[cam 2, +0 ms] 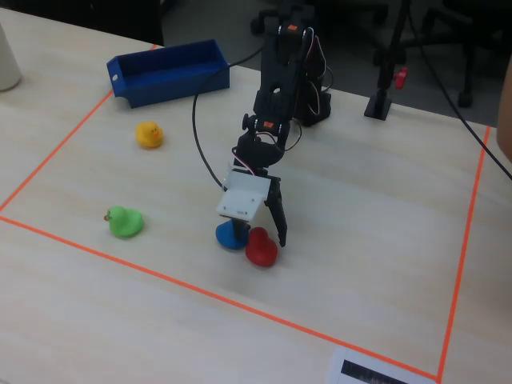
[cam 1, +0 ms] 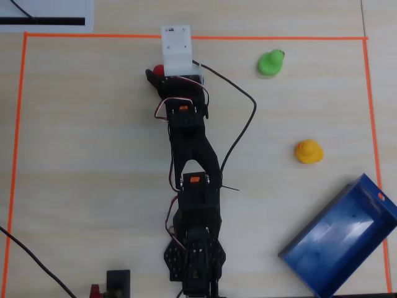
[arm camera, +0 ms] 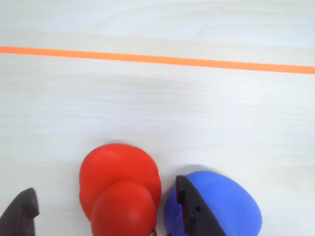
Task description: Grasp red duck and put it into box.
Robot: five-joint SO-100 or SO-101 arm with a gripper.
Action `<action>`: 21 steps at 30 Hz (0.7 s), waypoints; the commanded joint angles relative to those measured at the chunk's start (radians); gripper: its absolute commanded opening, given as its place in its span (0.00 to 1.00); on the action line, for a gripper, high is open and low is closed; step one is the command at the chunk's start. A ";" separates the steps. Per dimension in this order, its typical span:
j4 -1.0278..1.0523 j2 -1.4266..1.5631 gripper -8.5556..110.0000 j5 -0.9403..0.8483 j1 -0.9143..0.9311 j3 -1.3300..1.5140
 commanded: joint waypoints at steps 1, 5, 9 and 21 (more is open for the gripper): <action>-0.012 -0.003 0.34 -0.029 0.023 -0.015; -0.087 0.025 0.31 -0.060 0.023 0.083; -0.098 0.074 0.33 -0.080 0.025 0.178; -0.074 0.112 0.31 -0.092 0.005 0.235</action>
